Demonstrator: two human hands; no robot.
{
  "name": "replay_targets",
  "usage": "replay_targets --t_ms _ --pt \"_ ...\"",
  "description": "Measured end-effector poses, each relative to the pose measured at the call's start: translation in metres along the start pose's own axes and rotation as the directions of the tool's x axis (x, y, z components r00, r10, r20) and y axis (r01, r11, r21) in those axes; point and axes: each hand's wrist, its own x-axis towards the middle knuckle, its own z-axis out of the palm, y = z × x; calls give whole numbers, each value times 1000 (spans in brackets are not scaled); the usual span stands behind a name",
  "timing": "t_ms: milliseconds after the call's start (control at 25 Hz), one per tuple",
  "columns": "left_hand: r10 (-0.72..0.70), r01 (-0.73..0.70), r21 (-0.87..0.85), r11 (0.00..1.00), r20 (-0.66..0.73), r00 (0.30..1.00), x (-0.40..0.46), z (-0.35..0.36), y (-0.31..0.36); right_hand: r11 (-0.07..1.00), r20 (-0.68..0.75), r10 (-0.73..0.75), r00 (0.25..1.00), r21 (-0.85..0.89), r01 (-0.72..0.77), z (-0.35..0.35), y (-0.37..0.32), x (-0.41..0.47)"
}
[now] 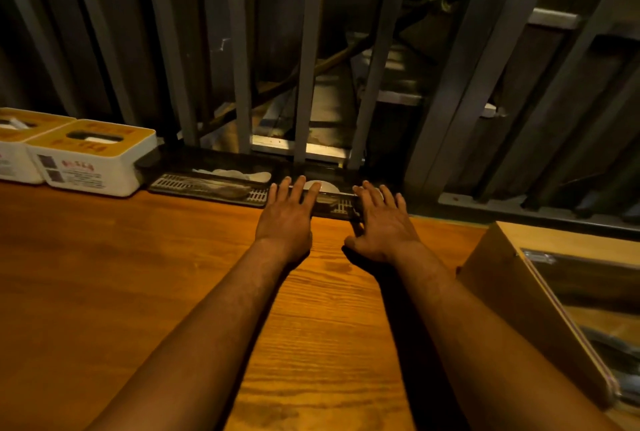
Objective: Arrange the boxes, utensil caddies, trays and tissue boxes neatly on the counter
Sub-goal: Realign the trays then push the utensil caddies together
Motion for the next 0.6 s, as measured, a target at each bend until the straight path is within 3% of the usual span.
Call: replay_targets --t_ms 120,200,440,600 --pt "-23 19 40 999 109 994 -2 -17 6 1000 105 10 994 -1 -10 -18 1 0" --pt "-9 6 40 999 75 997 -12 -35 15 999 106 38 994 -9 -37 -32 -2 -7" --pt "12 -15 -36 999 -98 995 -99 -112 89 990 -50 68 996 129 -61 -82 -21 -105" --pt "-4 -41 -172 984 -256 967 -168 -149 162 949 -245 -25 969 300 101 -129 21 -209"
